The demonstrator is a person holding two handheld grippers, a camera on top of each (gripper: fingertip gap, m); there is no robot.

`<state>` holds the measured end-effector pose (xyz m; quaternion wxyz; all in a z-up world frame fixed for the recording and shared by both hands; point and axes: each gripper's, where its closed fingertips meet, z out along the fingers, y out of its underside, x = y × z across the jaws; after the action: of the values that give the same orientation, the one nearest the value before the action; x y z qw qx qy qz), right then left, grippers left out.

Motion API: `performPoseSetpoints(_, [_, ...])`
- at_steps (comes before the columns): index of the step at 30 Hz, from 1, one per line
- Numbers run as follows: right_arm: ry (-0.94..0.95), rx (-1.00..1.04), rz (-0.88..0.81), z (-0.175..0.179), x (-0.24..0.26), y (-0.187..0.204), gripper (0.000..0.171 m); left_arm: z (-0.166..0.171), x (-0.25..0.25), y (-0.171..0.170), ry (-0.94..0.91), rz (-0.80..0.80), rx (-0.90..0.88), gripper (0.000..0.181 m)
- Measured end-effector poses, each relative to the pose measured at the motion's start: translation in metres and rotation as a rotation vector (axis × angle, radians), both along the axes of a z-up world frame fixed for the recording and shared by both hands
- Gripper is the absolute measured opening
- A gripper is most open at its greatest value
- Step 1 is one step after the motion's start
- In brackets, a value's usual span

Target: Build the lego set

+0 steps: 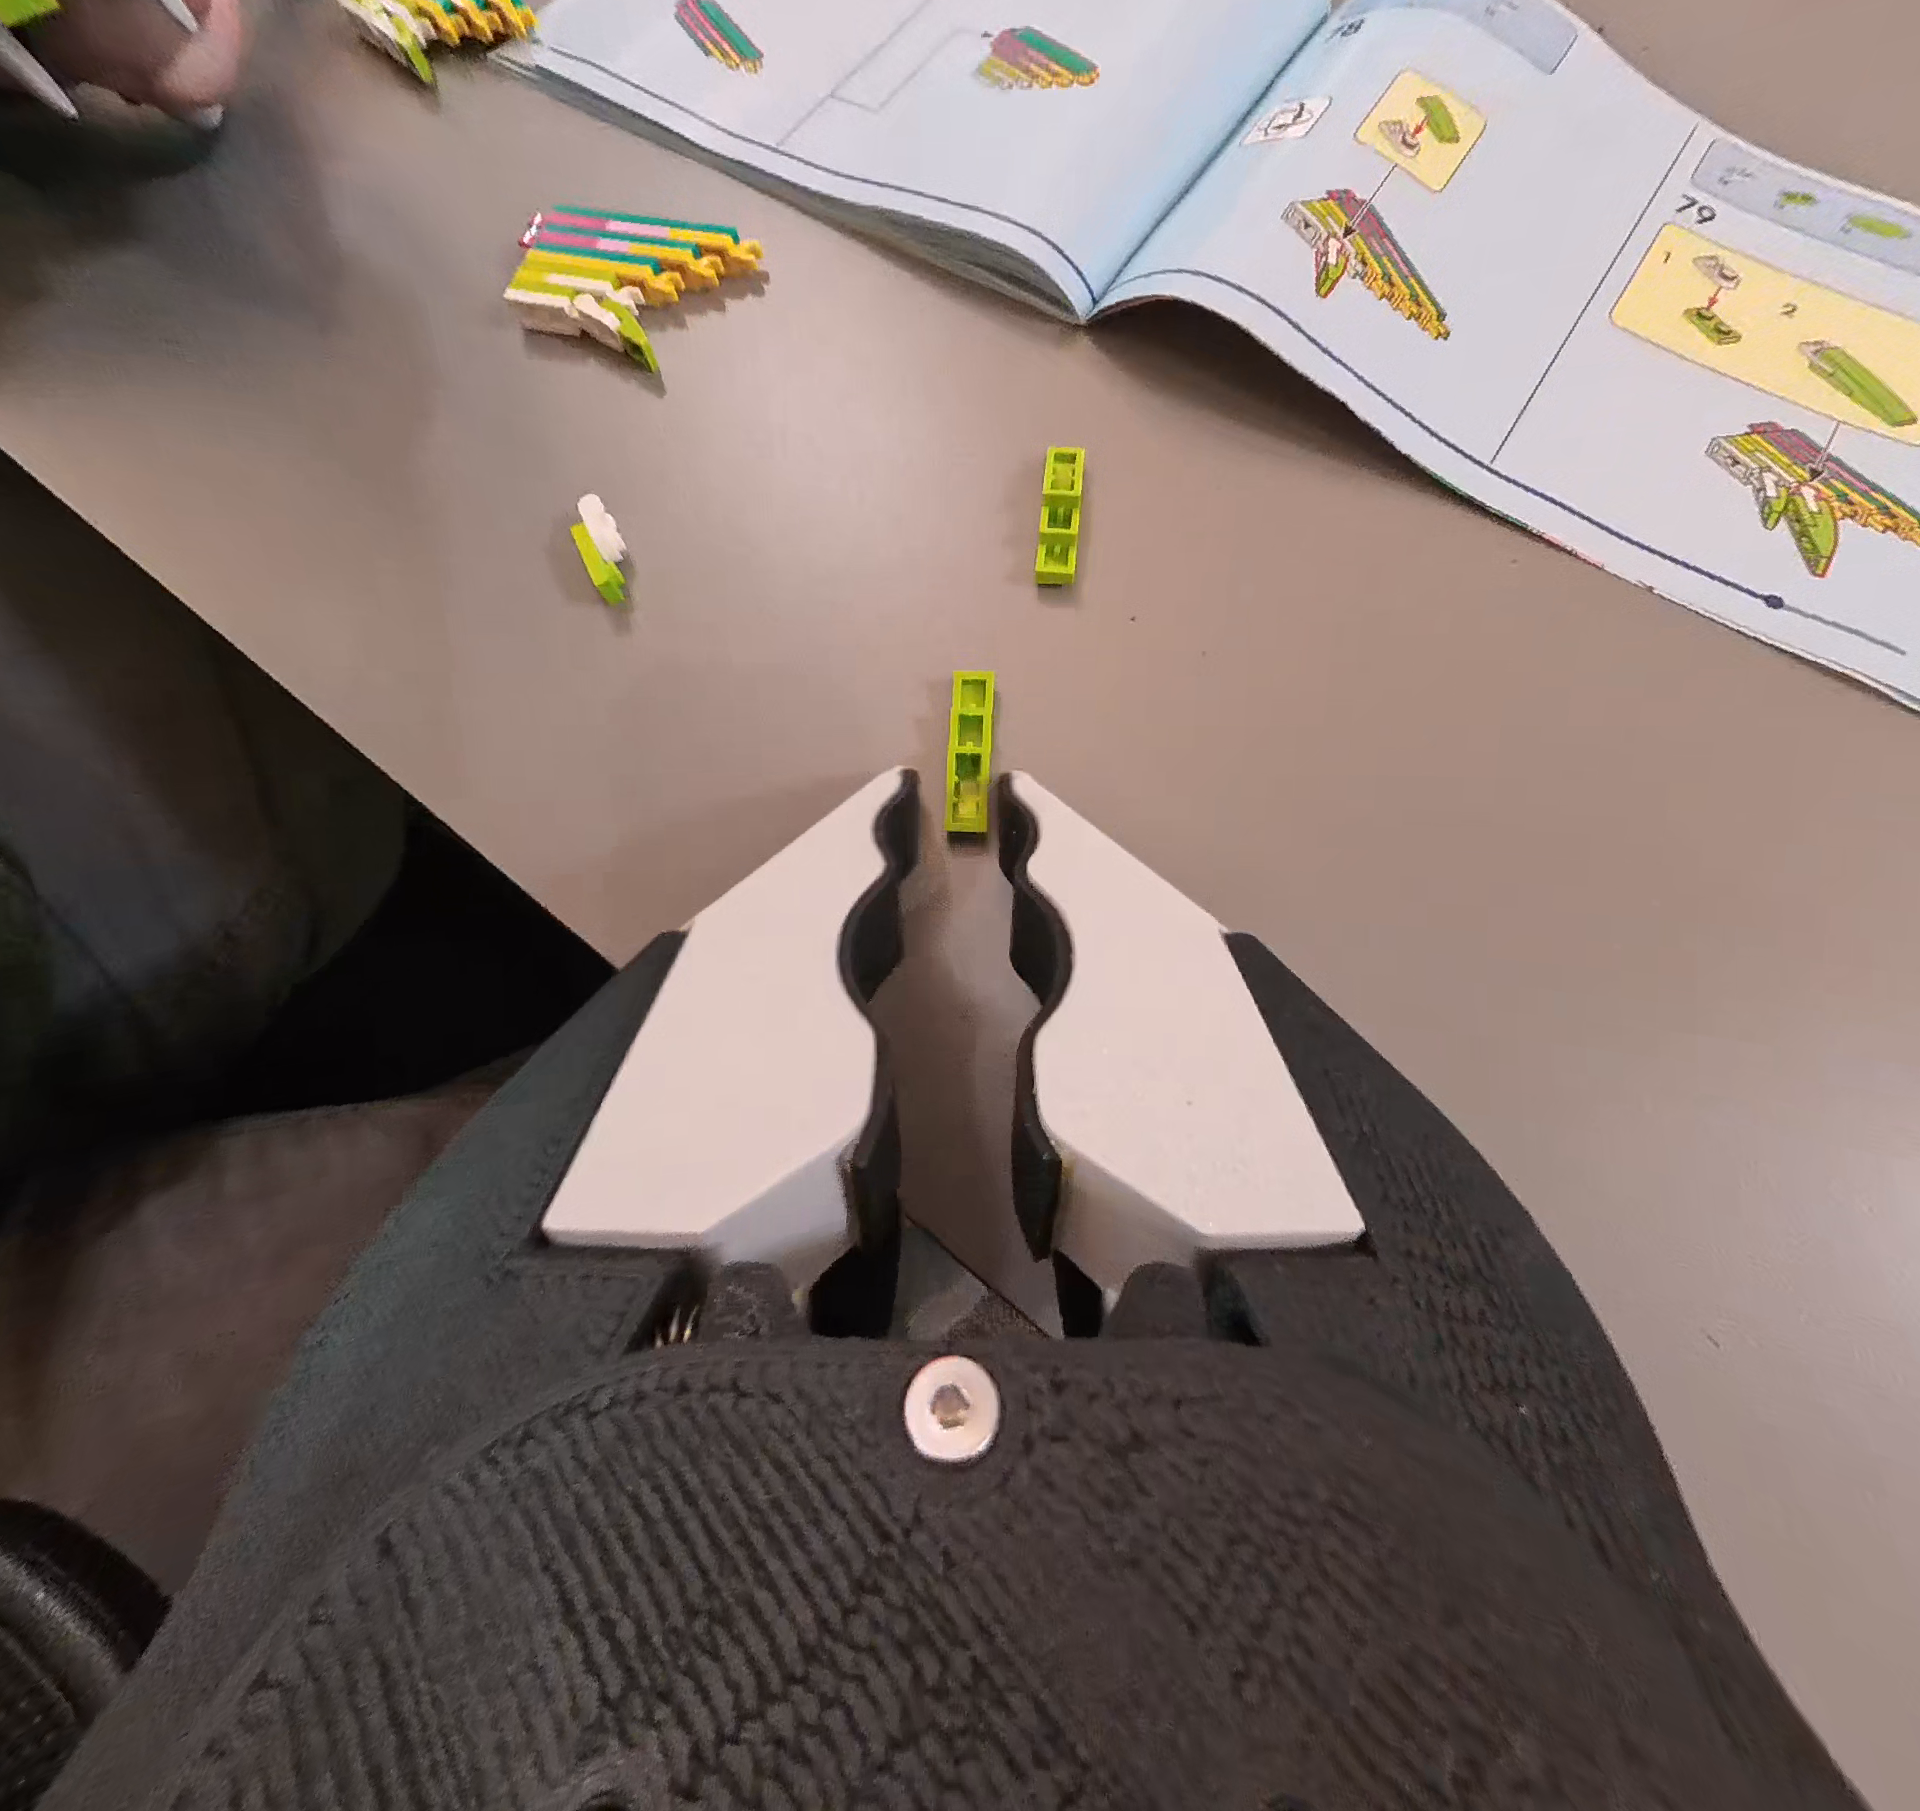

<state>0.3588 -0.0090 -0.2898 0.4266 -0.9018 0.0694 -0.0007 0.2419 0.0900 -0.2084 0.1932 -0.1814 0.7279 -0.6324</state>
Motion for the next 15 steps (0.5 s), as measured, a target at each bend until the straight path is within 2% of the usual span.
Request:
performPoseSetpoints(1, [-0.016,-0.014,0.007,0.000,-0.001,0.000,0.007,0.000,0.000,0.000,0.001,0.002,0.000,0.006])
performPoseSetpoints(4, [-0.195,-0.064,0.042,0.005,0.000,0.006,0.007,0.001,0.001,0.001,-0.002,0.013,-0.001,0.006])
performPoseSetpoints(7, [-0.644,-0.177,0.122,0.022,0.002,0.018,0.007,0.002,0.004,0.004,0.000,0.028,-0.006,0.006])
performPoseSetpoints(11, [-1.356,-0.587,0.429,0.019,0.004,0.022,0.006,0.002,0.006,0.008,0.015,0.041,-0.026,0.006])
performPoseSetpoints(13, [-1.607,-0.744,0.627,0.012,0.003,0.023,0.006,0.003,0.007,0.008,0.014,0.044,-0.027,0.006])
performPoseSetpoints(15, [-1.748,-0.734,0.792,0.010,-0.007,0.028,0.007,0.004,0.006,0.008,0.009,0.046,-0.025,0.006])
